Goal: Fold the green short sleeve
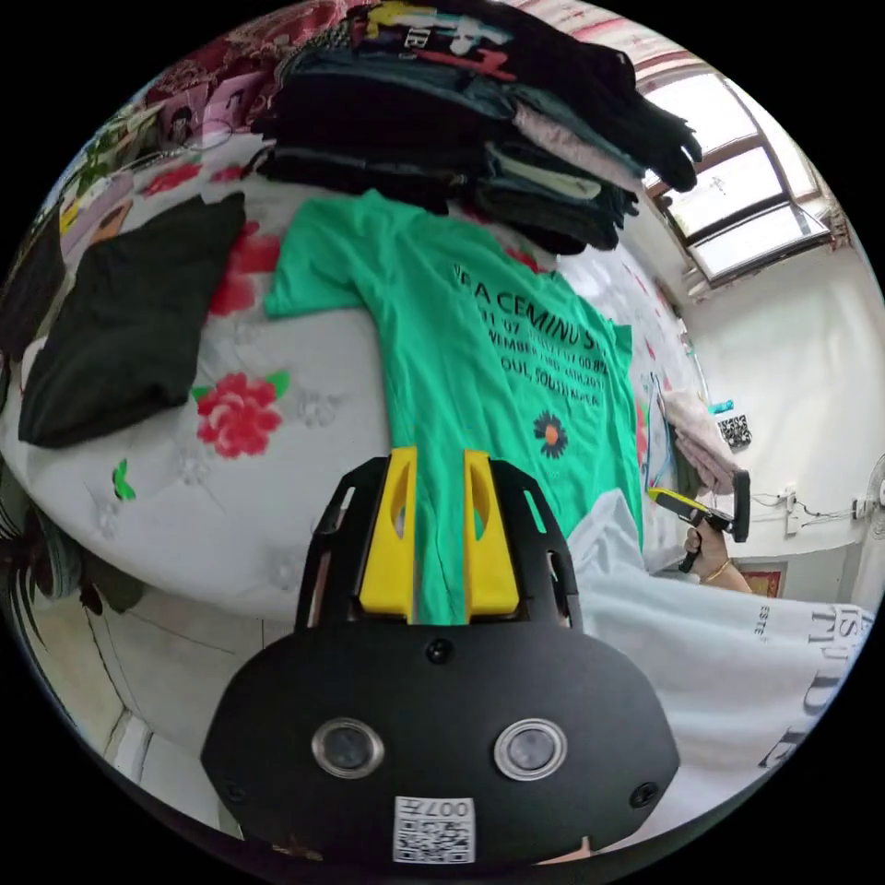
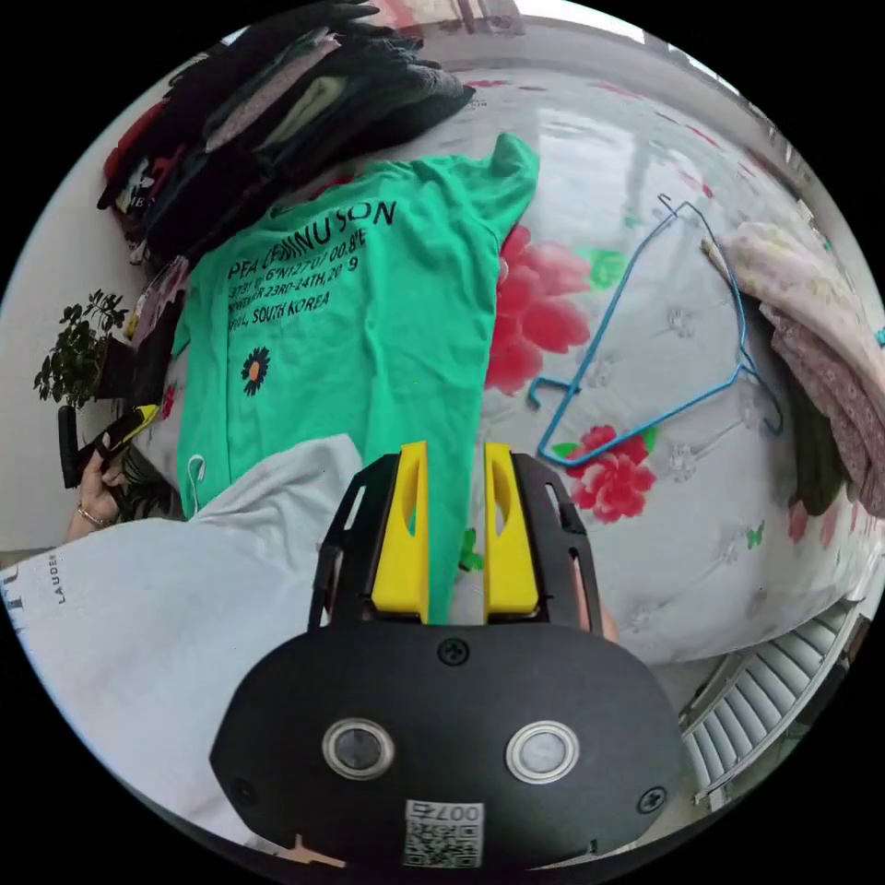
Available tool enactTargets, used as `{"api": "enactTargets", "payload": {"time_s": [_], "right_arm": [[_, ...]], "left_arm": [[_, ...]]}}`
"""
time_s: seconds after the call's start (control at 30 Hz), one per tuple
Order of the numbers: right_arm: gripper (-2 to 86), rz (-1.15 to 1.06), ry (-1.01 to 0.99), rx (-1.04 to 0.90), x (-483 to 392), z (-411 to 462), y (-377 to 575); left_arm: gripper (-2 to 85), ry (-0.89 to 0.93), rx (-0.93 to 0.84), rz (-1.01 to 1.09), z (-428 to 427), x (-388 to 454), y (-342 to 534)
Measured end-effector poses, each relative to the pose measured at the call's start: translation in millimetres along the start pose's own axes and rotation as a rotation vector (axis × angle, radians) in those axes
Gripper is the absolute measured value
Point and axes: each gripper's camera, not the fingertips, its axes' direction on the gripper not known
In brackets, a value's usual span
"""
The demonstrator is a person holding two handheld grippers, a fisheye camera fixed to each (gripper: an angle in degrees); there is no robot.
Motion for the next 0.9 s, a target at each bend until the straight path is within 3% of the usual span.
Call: {"api": "enactTargets", "payload": {"time_s": [0.17, 0.27, 0.4, 0.53, 0.7, 0.9], "right_arm": [[8.4, -0.082, 0.04, 0.061, -16, 12, 43], [6.9, -0.081, 0.133, 0.038, -27, 19, 41], [1.4, -0.185, 0.037, -0.065, -30, 23, 21], [0.3, -0.178, 0.016, 0.083, -24, -11, -6], [0.7, 0.005, -0.031, 0.46, -6, -77, -23], [3.0, 0.101, -0.057, 0.352, 22, -41, 9]], "left_arm": [[7.9, -0.045, -0.139, 0.035, 35, 39, 38], [1.9, -0.171, -0.18, 0.11, 47, 61, 26], [-0.7, -0.083, -0.266, 0.15, 51, 59, -8], [-0.9, -0.082, -0.153, 0.184, 17, 57, -46], [-0.3, -0.17, 0.08, 0.093, -42, 38, -83], [4.9, -0.182, 0.187, 0.031, -67, 10, -55]]}}
